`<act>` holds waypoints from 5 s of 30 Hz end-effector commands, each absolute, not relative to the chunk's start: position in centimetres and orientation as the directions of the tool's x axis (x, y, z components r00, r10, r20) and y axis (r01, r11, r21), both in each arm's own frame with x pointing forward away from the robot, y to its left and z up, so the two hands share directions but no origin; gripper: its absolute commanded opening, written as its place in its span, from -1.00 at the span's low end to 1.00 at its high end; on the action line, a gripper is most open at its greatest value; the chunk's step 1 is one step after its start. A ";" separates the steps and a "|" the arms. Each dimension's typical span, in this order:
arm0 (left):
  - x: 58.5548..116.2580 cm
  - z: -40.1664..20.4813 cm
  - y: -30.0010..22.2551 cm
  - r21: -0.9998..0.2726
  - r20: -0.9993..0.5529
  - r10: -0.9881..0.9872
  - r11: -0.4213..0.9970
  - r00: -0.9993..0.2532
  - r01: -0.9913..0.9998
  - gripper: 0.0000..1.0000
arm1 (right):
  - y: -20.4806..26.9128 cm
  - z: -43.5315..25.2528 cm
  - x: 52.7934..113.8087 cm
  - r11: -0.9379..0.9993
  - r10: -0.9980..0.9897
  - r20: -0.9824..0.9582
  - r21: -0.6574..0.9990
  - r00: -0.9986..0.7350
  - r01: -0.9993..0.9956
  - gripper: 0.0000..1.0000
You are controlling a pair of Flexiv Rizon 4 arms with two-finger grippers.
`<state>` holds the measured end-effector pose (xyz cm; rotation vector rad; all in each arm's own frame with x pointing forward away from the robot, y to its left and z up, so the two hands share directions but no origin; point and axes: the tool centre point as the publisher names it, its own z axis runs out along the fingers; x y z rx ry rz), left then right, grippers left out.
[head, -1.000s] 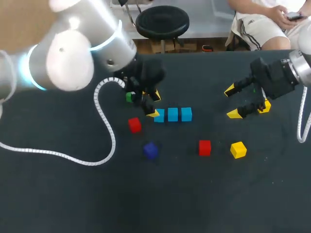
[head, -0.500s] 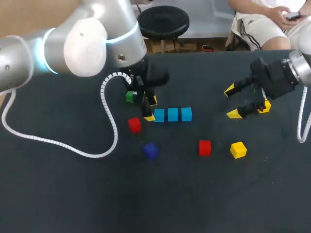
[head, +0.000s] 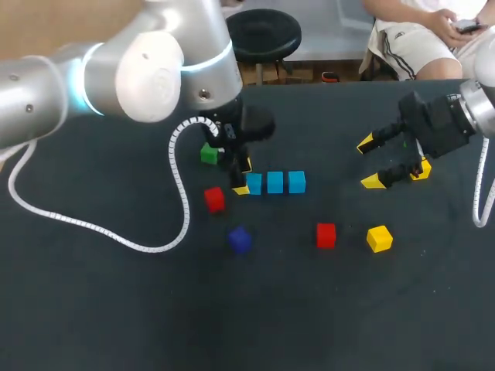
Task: Place the blue cubes, place green cubes on the blue cubes, place the yellow cubes on the green cubes, then place the red cubes on the yellow cubes, and place purple cube on the red cubes.
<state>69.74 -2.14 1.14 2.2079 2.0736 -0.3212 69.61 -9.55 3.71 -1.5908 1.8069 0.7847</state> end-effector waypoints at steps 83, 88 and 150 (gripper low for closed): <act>68.1 0.0 -2.4 -0.067 -0.090 0.988 0.119 -0.125 0.991 -1.00 | -9.6 3.7 69.6 0.107 -0.637 -0.764 0.042 -0.100 -0.993 1.00; 68.8 -0.1 -2.3 -0.064 -0.085 0.988 0.123 -0.128 0.990 -1.00 | -9.6 3.7 69.6 0.107 -0.637 -0.764 0.042 -0.100 -0.993 1.00; 70.7 -0.5 -2.8 -0.039 -0.115 0.986 0.115 -0.119 0.993 -1.00 | -9.6 3.7 69.6 0.107 -0.637 -0.764 0.042 -0.100 -0.993 1.00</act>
